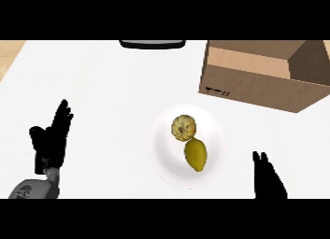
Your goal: Pick the lemon from the plate and place it in the cardboard box
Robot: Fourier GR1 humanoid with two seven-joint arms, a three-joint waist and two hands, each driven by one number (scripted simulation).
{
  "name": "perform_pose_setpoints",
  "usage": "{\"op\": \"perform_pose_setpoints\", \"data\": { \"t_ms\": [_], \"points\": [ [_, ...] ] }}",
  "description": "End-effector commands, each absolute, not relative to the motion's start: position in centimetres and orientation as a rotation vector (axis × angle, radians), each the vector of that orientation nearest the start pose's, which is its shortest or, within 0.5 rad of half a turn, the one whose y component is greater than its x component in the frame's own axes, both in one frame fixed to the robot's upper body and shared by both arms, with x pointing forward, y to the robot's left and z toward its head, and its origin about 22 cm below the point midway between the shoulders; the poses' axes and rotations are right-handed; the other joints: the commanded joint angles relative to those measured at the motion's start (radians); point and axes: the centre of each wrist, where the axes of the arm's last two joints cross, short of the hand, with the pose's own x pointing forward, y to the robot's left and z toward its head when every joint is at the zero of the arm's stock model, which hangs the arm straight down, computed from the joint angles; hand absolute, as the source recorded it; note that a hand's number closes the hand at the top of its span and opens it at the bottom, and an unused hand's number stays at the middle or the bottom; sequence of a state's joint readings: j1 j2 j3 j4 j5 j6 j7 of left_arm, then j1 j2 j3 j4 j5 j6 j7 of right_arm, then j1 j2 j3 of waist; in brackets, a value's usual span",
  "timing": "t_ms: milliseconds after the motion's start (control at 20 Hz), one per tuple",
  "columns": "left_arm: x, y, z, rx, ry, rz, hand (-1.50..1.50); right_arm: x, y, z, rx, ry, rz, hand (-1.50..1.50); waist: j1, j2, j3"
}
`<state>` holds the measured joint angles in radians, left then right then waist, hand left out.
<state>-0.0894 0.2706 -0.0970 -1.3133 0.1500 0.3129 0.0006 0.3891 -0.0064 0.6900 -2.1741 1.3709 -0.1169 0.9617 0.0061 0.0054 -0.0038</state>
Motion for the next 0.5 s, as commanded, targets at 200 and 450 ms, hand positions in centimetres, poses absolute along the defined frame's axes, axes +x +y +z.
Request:
{"op": "perform_pose_setpoints", "data": {
  "t_ms": [200,450],
  "points": [
    [26.0,28.1,-3.5,0.296,-1.383,0.047,0.0,14.8,-8.8,10.3,-0.983,-0.913,0.494,-1.5,0.008,0.001,0.002],
    [25.9,26.0,-2.6,0.291,-1.393,0.055,0.0,17.2,-8.0,8.7,-0.939,-0.893,0.471,-1.5,0.009,-0.002,0.004]
  ]
}}
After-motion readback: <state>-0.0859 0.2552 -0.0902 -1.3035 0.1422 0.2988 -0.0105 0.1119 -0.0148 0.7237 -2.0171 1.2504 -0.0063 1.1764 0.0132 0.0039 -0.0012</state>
